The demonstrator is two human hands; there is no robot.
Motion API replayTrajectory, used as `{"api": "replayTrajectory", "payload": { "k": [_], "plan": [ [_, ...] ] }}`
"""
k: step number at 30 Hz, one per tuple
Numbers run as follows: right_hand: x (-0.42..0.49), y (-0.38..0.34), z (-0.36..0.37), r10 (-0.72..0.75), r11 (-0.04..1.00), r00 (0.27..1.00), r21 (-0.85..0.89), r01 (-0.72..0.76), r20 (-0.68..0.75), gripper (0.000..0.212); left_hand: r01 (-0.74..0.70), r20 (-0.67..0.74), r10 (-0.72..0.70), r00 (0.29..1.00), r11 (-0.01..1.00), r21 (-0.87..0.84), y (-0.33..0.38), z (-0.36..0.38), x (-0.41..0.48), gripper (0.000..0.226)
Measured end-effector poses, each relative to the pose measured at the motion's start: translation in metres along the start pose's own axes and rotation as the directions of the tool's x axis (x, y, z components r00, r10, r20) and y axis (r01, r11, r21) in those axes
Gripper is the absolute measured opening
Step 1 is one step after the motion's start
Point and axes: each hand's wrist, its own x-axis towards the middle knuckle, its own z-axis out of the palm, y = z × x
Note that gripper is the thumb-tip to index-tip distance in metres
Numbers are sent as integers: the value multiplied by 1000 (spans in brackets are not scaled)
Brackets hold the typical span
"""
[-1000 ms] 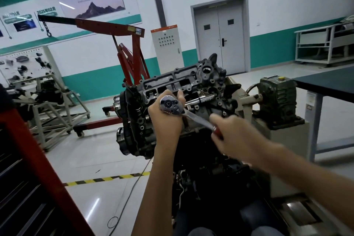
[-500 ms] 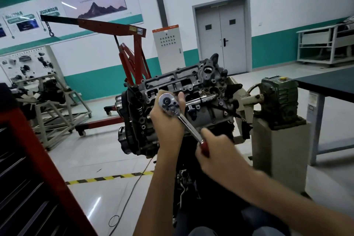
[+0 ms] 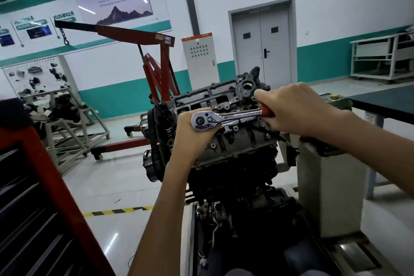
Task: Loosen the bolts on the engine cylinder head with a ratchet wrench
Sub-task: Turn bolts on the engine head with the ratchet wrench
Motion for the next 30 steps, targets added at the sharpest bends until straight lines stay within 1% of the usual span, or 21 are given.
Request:
{"api": "replayTrajectory", "payload": {
  "k": [2,4,6,7,8,10,11,12,13,14,15,17,19,20,21,23,24,25,27,29,30],
  "plan": [
    [-4,-6,7,51,998,998,43,-53,35,17,50,-71,-51,996,999,-19,-2,5,-3,39],
    [-19,-26,23,130,977,991,166,-135,44,19,103,-210,-118,971,992,-77,-5,14,-11,36],
    [-39,-52,40,224,914,974,337,-223,38,22,85,-325,-112,939,992,-96,-4,26,-16,33],
    [-48,-68,48,266,858,963,442,-261,53,23,77,-364,-110,925,992,-103,-2,34,-17,30],
    [-55,-85,56,306,774,949,560,-294,76,24,74,-388,-119,914,989,-129,-1,40,-16,28],
    [-65,-119,73,391,548,913,766,-335,119,21,100,-371,-179,911,970,-222,3,50,-15,22],
    [-66,-131,78,424,452,894,822,-347,145,20,135,-356,-214,910,963,-233,3,52,-14,19],
    [-66,-138,80,440,393,883,850,-350,161,22,146,-354,-217,910,965,-217,3,52,-12,19],
    [-65,-138,81,434,383,887,858,-342,160,26,135,-350,-204,915,968,-212,1,51,-10,24],
    [-64,-131,80,406,423,903,846,-325,143,30,108,-345,-182,921,969,-223,-1,49,-9,32],
    [-63,-120,75,359,495,925,815,-303,126,31,86,-336,-167,927,966,-242,-3,46,-7,40],
    [-60,-86,63,232,675,965,695,-250,122,26,58,-282,-120,952,974,-218,-6,37,-5,45],
    [-50,-45,47,111,853,984,494,-168,142,22,3,-148,-18,989,995,-97,-5,27,-4,45],
    [-42,-26,38,80,920,987,372,-126,137,21,-14,-75,10,997,999,-50,-3,23,-3,46],
    [-33,-9,27,71,963,991,253,-97,111,17,-21,-14,21,1000,1000,-14,-2,19,-1,46],
    [-18,10,11,76,992,996,94,-79,38,14,-23,45,22,999,1000,21,0,15,3,43],
    [-15,12,10,82,995,996,55,-84,34,15,-10,34,9,999,999,34,-1,15,2,40],
    [-15,8,11,94,994,994,48,-96,49,15,16,-11,-16,1000,999,37,-3,15,-1,38],
    [-25,-13,24,137,978,987,144,-149,85,15,90,-134,-92,987,996,-23,-8,18,-11,39],
    [-42,-42,41,229,927,971,290,-239,69,22,87,-233,-99,967,994,-59,-11,24,-18,33],
    [-50,-57,49,286,882,956,371,-289,63,24,80,-265,-93,960,995,-60,-10,28,-19,28]
  ]
}}
